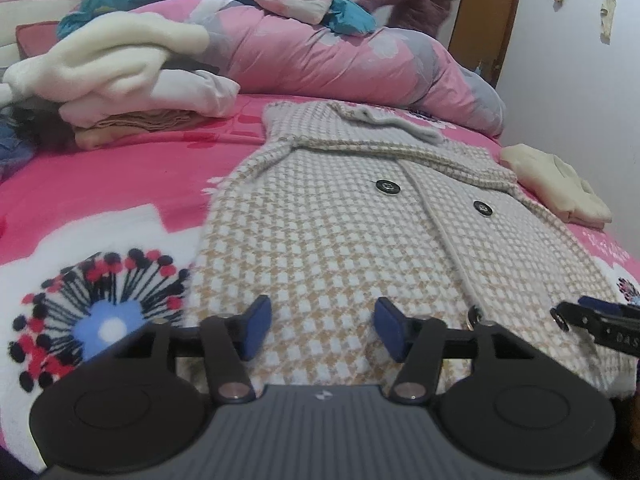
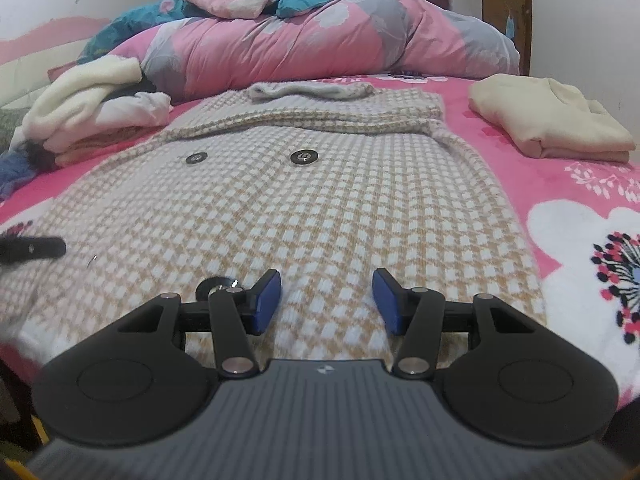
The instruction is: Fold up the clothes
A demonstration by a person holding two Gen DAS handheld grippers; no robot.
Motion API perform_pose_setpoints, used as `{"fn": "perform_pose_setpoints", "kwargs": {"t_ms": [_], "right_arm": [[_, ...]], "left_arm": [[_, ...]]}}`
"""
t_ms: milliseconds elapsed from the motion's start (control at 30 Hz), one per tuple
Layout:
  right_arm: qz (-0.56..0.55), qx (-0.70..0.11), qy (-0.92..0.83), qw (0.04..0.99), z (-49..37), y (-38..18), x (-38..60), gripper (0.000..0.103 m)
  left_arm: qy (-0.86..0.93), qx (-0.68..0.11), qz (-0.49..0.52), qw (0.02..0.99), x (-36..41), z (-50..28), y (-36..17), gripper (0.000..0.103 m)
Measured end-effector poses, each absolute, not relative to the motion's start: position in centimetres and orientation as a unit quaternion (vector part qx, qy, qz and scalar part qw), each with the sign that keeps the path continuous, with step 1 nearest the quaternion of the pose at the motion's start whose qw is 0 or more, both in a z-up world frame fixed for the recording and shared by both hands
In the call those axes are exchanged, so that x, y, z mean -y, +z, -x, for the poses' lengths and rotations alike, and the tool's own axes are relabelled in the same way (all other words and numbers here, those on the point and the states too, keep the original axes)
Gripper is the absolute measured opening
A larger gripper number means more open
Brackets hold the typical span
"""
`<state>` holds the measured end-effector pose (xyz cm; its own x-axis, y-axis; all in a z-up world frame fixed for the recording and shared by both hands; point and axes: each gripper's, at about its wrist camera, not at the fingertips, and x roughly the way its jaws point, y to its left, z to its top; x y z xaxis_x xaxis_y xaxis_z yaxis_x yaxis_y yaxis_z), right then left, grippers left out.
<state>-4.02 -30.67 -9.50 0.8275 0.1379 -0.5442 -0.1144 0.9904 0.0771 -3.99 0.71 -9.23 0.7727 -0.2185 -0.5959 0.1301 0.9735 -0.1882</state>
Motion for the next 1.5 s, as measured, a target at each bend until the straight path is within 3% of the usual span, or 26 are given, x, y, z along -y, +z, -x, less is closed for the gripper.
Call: {"fn": "perform_pose_setpoints", "kwargs": {"t_ms": [133, 467, 633, 967, 1100, 1200, 1267, 1400, 1500], "right_arm": [[-0.017, -0.294, 0.073, 0.953, 5.7, -9.2, 31.0, 0.050], [-0.032, -0.327, 0.098, 0.939, 10.1, -8.9, 32.3, 0.049], [-0.097, -0.318, 0.185, 0.925, 9.7, -8.0, 31.4, 0.050], [-0.223, -0.293, 0.350, 0.861, 9.0, -6.3, 29.4, 0.059], [-0.284, -0.335, 0.369, 0.819, 7.2, -8.1, 29.1, 0.062], [-0.339, -0.362, 0.370, 0.785, 6.4, -9.6, 29.4, 0.064], [-0.378, -0.376, 0.369, 0.762, 6.2, -10.8, 29.7, 0.065], [-0.462, -0.393, 0.374, 0.702, 6.1, -13.4, 30.3, 0.067], [-0.511, -0.403, 0.382, 0.656, 6.1, -15.1, 29.8, 0.068]], "left_arm": [[-0.097, -0.325, 0.070, 0.938, -1.4, 5.0, -9.2, 0.047], [-0.137, -0.337, 0.048, 0.930, -3.2, 9.1, -8.9, 0.047], [-0.147, -0.339, 0.056, 0.928, -4.3, 10.3, -8.3, 0.062], [-0.134, -0.338, 0.124, 0.923, -7.1, 11.0, -8.5, 0.066], [-0.145, -0.356, 0.165, 0.908, -8.3, 10.5, -9.5, 0.067], [-0.161, -0.374, 0.186, 0.894, -8.4, 10.1, -10.5, 0.062], [-0.160, -0.374, 0.190, 0.894, -8.5, 10.0, -10.7, 0.051], [-0.156, -0.372, 0.211, 0.890, -9.2, 9.9, -10.6, 0.010], [-0.171, -0.367, 0.259, 0.877, -10.3, 9.8, -10.3, 0.010]]}}
